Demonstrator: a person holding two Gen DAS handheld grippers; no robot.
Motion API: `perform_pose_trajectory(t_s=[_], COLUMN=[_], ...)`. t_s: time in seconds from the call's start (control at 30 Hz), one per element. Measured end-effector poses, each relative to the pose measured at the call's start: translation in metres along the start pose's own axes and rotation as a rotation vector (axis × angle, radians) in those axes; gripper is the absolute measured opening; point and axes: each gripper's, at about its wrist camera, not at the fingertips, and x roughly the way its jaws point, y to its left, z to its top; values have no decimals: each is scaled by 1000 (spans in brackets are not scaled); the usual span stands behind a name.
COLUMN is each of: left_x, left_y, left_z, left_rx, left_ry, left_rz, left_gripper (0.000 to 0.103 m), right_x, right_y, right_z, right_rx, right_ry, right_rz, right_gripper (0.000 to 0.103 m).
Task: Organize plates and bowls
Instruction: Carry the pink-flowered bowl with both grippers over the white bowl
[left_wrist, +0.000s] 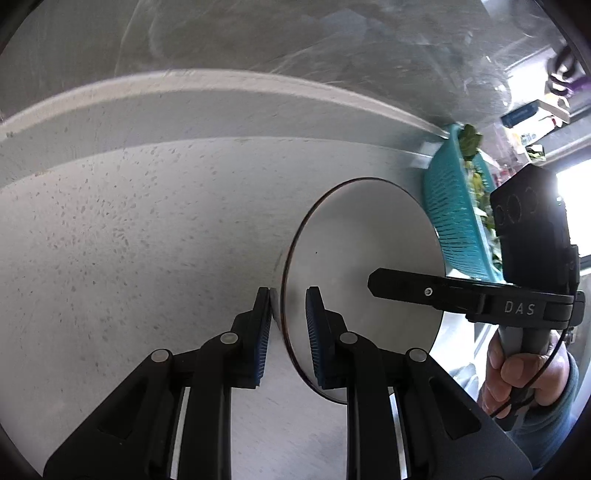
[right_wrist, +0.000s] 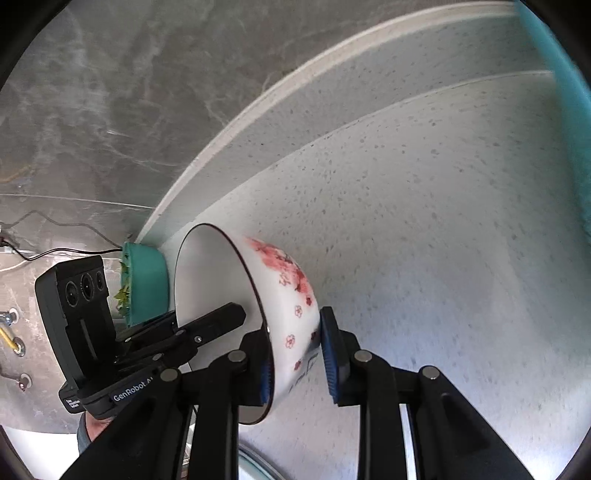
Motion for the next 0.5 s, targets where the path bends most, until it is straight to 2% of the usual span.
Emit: perform_pose_trajectory(t_s=[0.2, 0.5], left_x=[-19, -27], left_y=[-44, -126], left_z=[-17, -70], left_rx=[57, 160], left_ry=[-8, 37], left_rz=[-3, -43], left_gripper=[17, 17], right_x=[-41, -108], right_y=[1, -17], right_z=[-30, -105], right_rx=[-7, 34], right_ry=[-50, -129], right_rz=[8, -6], right_gripper=[26, 29])
